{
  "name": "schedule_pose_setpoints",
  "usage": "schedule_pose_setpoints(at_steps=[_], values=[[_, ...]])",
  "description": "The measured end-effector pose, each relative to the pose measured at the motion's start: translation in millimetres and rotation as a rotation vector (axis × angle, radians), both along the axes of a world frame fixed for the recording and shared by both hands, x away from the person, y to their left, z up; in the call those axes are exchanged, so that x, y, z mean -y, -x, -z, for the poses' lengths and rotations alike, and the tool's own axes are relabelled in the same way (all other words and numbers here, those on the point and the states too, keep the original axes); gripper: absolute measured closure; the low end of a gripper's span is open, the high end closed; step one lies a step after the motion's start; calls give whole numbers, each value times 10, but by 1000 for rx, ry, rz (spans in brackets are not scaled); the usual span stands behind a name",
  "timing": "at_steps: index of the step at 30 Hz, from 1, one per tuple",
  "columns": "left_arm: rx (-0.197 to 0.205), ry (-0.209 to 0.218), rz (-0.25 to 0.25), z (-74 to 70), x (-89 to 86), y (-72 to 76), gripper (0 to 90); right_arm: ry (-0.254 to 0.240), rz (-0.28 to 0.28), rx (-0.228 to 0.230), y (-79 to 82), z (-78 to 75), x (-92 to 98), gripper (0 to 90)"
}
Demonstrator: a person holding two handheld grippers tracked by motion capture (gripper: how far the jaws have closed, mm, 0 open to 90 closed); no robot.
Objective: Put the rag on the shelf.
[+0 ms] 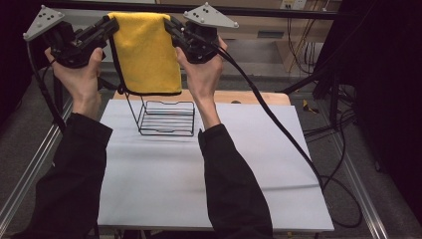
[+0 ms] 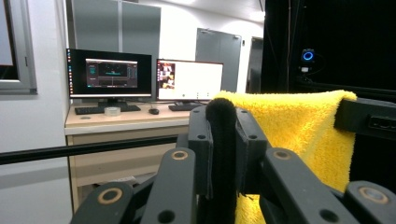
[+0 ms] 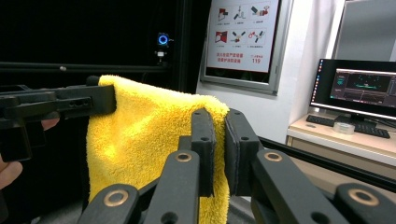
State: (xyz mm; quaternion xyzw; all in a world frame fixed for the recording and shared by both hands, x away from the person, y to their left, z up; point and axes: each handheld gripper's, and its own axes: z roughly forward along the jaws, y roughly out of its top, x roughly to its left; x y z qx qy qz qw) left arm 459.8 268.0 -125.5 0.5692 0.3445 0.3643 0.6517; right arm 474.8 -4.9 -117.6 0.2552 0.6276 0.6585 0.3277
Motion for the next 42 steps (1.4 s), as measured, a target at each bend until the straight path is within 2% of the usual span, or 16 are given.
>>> schedule_pose_setpoints(at_steps=[12,14,18,22,28,33,35,42], values=[[-17,14,-12,-96,10,-304,791,-30,16,1,-250,-76,-34,836],[-14,8,-19,-116,19,-347,791,-27,18,1,-292,-87,-33,836],[-2,25,-16,-174,10,-402,791,-19,26,21,-337,-154,-48,836],[-9,28,-24,-176,8,-472,791,-7,36,25,-404,-203,-70,836],[-25,-6,-38,-88,20,-588,791,15,47,10,-531,-113,-87,836],[-32,-29,-45,-13,42,-669,791,19,34,-2,-614,-8,-59,836],[-31,-26,-40,23,53,-689,791,23,35,-5,-638,22,-51,836],[-50,-50,-14,239,61,-649,791,42,14,-25,-616,206,18,835]])
